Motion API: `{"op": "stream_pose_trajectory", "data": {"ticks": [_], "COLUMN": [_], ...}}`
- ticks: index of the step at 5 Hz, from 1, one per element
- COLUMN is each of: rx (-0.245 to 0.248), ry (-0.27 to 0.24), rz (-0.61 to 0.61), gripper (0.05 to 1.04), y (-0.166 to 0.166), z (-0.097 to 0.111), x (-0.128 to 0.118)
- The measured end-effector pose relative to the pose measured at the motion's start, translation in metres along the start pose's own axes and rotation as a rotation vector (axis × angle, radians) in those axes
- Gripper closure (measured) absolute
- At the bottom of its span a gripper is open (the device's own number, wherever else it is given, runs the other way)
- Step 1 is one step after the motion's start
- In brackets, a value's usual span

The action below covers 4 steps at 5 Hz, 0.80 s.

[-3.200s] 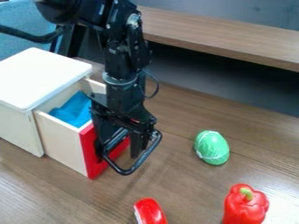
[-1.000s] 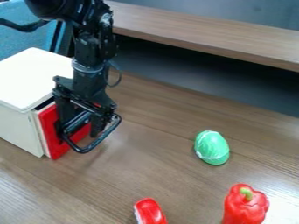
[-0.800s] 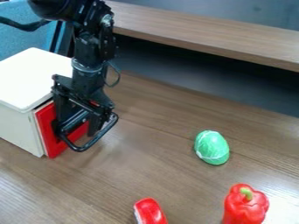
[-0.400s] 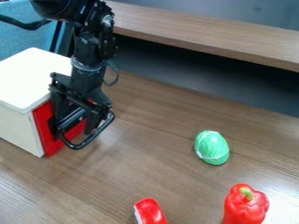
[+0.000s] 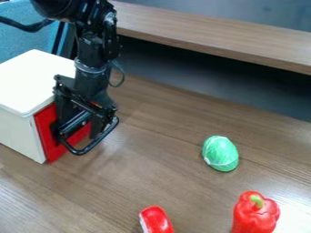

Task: Close the drawer

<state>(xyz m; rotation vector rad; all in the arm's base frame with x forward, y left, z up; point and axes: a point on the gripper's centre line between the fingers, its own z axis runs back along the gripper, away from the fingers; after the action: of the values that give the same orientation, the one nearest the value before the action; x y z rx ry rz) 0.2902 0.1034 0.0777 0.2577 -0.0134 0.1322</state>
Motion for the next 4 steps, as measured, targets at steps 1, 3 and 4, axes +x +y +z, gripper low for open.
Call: {"op": "stream_pose_trajectory", "data": {"ticks": [1, 3, 4], "rx": [-0.098, -0.289, -0.338], "ry": [-0.027, -0.113, -0.136], "rz": [-0.080, -0.228, -0.283], "gripper": [0.084, 0.084, 0.084], "y": [-0.031, -0.081, -0.103], "z": [0.002, 0.023, 0.034], "x": [0.000, -0.007, -0.014]}}
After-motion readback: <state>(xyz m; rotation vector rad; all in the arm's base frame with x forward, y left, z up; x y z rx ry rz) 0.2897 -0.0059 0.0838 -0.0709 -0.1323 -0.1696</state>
